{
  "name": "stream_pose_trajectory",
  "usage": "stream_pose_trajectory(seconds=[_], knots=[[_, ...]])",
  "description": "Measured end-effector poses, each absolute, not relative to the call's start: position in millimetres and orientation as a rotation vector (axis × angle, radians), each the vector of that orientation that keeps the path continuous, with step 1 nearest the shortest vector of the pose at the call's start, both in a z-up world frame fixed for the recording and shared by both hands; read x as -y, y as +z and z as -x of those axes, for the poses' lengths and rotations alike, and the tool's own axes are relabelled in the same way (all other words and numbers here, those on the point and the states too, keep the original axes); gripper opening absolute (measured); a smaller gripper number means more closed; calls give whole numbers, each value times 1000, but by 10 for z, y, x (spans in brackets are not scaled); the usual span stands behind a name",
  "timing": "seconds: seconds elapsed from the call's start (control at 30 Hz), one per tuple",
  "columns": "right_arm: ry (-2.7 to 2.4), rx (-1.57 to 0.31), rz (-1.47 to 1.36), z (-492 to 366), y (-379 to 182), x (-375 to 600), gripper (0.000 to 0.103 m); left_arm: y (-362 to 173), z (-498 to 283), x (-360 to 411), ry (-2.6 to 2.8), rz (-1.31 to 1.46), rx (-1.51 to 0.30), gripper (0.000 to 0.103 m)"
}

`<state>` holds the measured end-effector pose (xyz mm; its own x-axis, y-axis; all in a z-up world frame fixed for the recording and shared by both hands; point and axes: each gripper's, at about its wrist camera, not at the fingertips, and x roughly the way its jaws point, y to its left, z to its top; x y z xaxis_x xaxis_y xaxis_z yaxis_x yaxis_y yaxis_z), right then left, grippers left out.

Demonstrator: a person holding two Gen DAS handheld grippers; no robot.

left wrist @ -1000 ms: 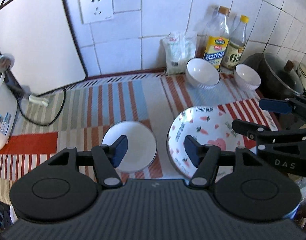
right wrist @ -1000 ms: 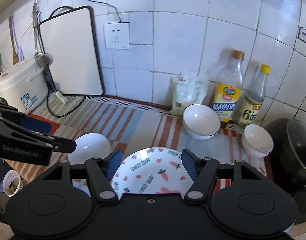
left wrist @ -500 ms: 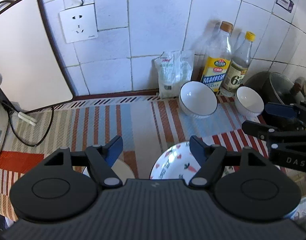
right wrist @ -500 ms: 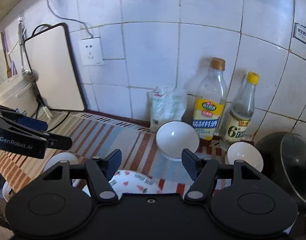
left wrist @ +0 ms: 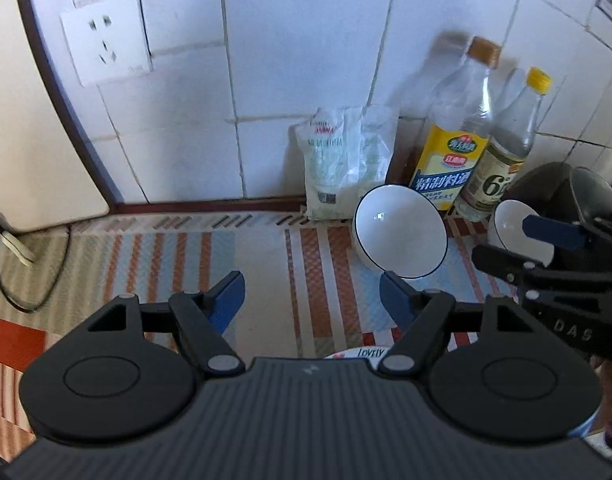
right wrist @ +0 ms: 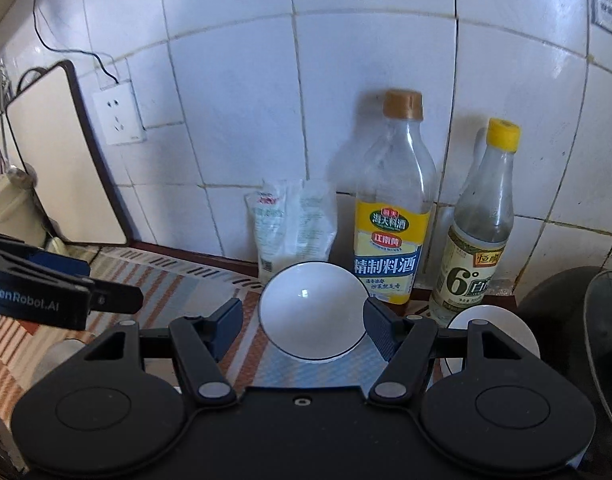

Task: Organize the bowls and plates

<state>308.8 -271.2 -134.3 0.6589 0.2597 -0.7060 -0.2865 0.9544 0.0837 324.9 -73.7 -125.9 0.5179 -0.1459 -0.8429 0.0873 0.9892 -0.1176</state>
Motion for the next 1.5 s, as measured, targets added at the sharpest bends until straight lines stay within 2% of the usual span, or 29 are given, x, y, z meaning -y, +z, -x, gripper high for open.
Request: stream_pose_trajectory(seconds=[0.13, 0.37, 0.57, 0.6, 0.7, 0.83, 0.93, 1.0, 1.07, 1.13, 1.2, 1.5], knots=[[287, -832, -10, -3291, -1641, 2834, 71, -1463, -3443, 835, -152, 82, -1029, 72], [276, -949, -270, -3614, -2077, 3168, 71, -1781, -3838, 1097, -196, 107, -1043, 69], [251, -986, -288, -3788, -2260, 3161, 71, -2047, -4084, 1246, -178, 77, -1069, 64], [247, -997, -287, -3817, -2297, 3153, 69, -2081, -4102, 1250, -180, 81, -1073, 61], [223, -1028, -285, -3900, -2396, 3147, 65, -2168, -4153, 1251, -193, 109, -1082, 35], [212, -1033, -366, -3965, -2455, 3178, 64, -2272, -4220, 1269, -178, 117, -1120, 31], [201, -1053, -351, -4019, -2504, 3151, 55, -2350, -4274, 1263, -172, 133, -1156, 27], [193, -1077, -375, -4063, -2558, 3147, 39, -2391, -4297, 1257, -175, 149, -1179, 22], [175, -1087, -422, -4070, -2578, 3182, 34, -2415, -4302, 1253, -181, 171, -1195, 21], [155, -1089, -445, -4064, -2591, 3211, 24, -2416, -4285, 1241, -200, 187, -1198, 16], [136, -1096, -430, -4056, -2587, 3221, 14, -2417, -4272, 1301, -197, 159, -1191, 16], [149, -1105, -417, -3878, -2386, 3291, 14, -2128, -4043, 1375, -241, 98, -1172, 15]])
